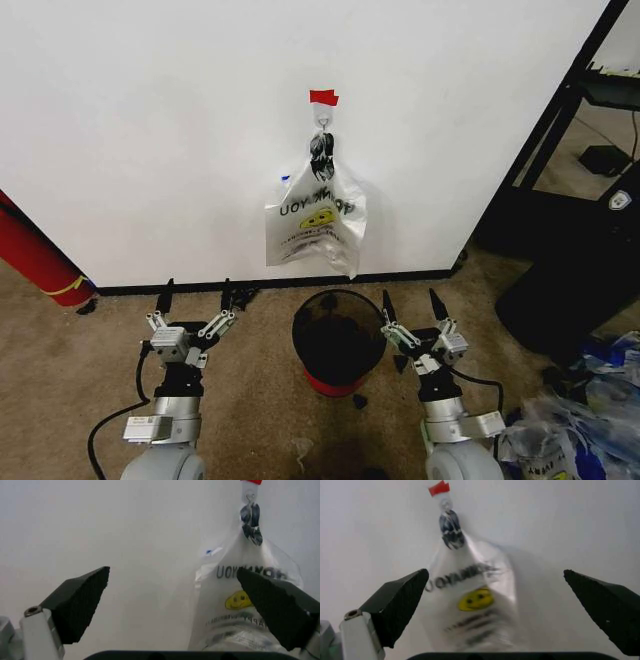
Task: Pick up the garbage bag from the wall and place it over the trash bin.
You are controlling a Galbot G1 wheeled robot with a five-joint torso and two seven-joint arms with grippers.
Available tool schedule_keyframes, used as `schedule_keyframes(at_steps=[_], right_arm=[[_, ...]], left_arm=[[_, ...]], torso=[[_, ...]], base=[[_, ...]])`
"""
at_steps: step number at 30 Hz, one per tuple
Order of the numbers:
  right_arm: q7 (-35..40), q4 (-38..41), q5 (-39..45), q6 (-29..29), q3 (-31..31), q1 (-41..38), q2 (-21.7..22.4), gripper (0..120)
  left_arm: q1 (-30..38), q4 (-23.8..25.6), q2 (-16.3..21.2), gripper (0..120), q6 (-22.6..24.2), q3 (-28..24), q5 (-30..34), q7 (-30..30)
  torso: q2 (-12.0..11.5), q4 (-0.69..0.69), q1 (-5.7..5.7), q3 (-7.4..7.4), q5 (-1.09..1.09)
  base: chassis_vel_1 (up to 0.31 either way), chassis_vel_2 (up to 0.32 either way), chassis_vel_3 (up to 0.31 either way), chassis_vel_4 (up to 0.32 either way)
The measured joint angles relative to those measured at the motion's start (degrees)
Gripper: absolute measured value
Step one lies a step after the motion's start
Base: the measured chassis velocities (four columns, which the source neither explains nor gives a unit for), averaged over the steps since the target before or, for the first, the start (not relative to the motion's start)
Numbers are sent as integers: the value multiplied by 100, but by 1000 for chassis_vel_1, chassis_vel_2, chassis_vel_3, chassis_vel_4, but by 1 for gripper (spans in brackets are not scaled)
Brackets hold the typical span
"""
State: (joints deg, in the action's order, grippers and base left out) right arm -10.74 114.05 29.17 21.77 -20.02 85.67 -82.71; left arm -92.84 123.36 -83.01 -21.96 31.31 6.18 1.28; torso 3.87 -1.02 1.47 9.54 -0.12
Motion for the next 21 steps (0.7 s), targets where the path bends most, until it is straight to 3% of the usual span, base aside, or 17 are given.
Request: schedule_keyframes(at_steps=[4, 5, 11, 21], right_arm=[[-241, -525, 1761, -189, 429, -926, 74, 100], [-241, -525, 1761, -189, 429, -926, 74, 100], [-425, -1198, 3776, -356, 1036, -2269, 2, 100], [-530, -2119, 4812, -638, 1455, -3455, -78, 100]], left_arm=[[-53, -11, -31, 100, -29, -84, -169, -7], [-53, -11, -31, 100, -29, -84, -169, -7], [-138, -13, -79, 100, -56, -102, -428, -32], [-137, -116, -179, 100, -82, -51, -563, -36]], torso=[[0, 2, 0, 1, 2], [0, 2, 0, 1, 2], [0, 3, 0, 1, 0], [-1, 2, 1, 1, 1]], base=[[0, 0, 0, 0], [0, 0, 0, 0], [0, 0, 0, 0], [0, 0, 0, 0]])
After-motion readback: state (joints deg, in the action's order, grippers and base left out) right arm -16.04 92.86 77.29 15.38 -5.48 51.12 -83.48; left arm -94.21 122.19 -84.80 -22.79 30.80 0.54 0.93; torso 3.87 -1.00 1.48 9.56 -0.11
